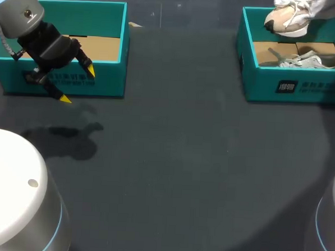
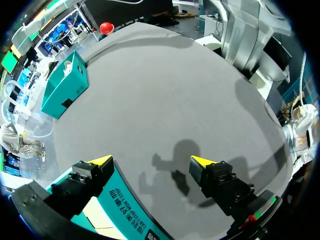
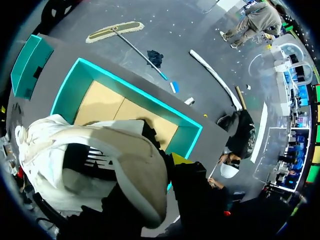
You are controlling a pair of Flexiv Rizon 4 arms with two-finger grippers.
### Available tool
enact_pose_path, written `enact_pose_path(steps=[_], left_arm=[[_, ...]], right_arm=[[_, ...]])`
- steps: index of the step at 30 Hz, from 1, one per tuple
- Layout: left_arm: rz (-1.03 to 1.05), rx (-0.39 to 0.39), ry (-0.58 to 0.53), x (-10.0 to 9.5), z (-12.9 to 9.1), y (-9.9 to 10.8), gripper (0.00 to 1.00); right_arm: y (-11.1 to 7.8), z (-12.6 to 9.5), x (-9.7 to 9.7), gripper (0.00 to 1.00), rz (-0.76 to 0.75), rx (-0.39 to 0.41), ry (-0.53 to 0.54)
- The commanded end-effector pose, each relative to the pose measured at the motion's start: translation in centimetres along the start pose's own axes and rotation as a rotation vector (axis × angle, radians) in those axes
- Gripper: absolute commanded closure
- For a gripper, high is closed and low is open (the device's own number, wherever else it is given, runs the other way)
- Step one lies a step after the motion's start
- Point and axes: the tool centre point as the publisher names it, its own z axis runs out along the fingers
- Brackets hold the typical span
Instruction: Take the shoe out of the shoebox, open the shoe tongue, remove and reinsert the insole, then place the shoe into the shoebox
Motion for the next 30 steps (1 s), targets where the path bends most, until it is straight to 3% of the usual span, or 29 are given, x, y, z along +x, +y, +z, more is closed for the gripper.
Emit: enact_pose_path(steps=[1,17,23,30], left_arm=[[0.001,-0.002,0.001,0.1,-0.1,0.0,0.00],[0.001,-0.002,0.001,0.1,-0.1,0.0,0.00],[0.001,-0.002,0.001,0.1,-0.1,0.0,0.00],[0.001,-0.002,0.001,0.1,-0.1,0.0,0.00]], right_arm=[[-1.1,-0.5,1.4,1.00,0.061,-0.002,-0.100],[-1.1,-0.5,1.4,1.00,0.061,-0.002,-0.100],[-3.1,0.0,0.5,1.00,0.286,-0.011,-0.091],[-4.5,0.1,0.1,1.00,0.440,-0.044,-0.108]])
